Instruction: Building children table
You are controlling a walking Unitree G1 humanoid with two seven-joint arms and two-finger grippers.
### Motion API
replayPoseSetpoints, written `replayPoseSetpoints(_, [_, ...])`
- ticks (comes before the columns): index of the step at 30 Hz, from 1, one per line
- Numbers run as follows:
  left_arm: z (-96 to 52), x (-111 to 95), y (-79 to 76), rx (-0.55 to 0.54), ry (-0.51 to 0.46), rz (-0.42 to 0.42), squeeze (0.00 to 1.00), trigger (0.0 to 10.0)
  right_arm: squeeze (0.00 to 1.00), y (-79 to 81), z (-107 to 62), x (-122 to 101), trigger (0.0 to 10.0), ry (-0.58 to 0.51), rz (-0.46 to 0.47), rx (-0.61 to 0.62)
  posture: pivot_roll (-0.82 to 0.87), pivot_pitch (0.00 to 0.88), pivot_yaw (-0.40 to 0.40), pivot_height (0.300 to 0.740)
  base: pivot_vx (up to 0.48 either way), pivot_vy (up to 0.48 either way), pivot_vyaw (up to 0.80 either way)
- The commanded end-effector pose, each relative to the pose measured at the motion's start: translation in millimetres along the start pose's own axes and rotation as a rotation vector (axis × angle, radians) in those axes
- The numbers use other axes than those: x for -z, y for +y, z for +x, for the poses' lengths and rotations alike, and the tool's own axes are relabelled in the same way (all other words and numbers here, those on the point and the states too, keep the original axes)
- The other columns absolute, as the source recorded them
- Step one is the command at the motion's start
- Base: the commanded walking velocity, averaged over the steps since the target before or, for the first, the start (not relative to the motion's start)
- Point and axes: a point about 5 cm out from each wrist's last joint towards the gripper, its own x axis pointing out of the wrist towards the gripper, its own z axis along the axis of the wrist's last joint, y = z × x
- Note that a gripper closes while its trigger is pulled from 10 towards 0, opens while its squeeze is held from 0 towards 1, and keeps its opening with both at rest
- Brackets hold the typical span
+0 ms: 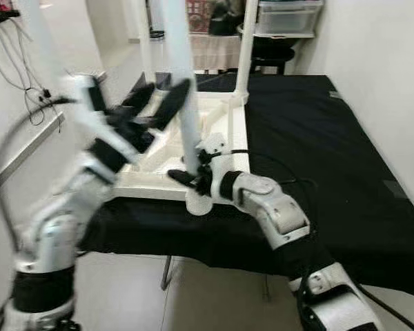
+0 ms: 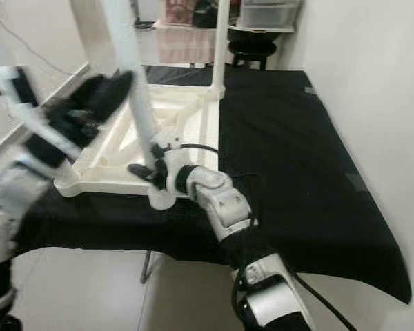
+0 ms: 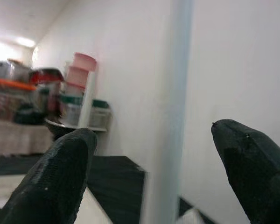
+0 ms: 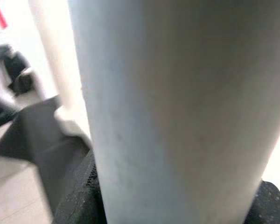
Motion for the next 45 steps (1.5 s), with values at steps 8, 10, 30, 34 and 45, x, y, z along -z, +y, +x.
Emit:
replayPoseSetpoints(8, [-23.6, -28.6, 16.7, -0.109, -0.077, 0.065, 1.00, 10.0, 0.00, -34.4, -8.6, -20.6, 0.0, -0.142, 0.108, 0.180, -0.04, 0.034, 0.006, 0.740, 0.000, 0.000, 0.00])
replayPoseSetpoints(10, [-38.1, -17.0, 39.1, -0.336, -0.058, 0.086, 0.80, 10.0, 0.00, -41.6, -11.4, -21.8, 10.0, -0.166, 0.138, 0.242, -0.04, 0.033, 0.006, 0.740, 0.000, 0.000, 0.00])
replayPoseSetpoints(30, [-86.6, 81.1, 12.5, -0.469, 0.306, 0.207, 0.00, 10.0, 0.00, -11.2, -28.2, 0.6, 10.0, -0.303, 0.200, 0.177, -0.02, 0.049, 0.021, 0.740, 0.000, 0.000, 0.00])
replayPoseSetpoints(34, [-89.7, 94.2, -0.8, -0.461, 0.302, 0.143, 0.00, 10.0, 0.00, 0.1, -32.2, 1.5, 10.0, -0.356, 0.249, 0.094, -0.02, 0.054, 0.024, 0.740, 0.000, -0.349, 0.00])
replayPoseSetpoints(45, [-100.3, 117.6, -5.5, -0.488, 0.403, 0.177, 0.00, 10.0, 0.00, 15.5, -25.9, 23.8, 10.0, -0.280, 0.128, 0.094, -0.01, 0.076, 0.031, 0.740, 0.000, -0.084, 0.00])
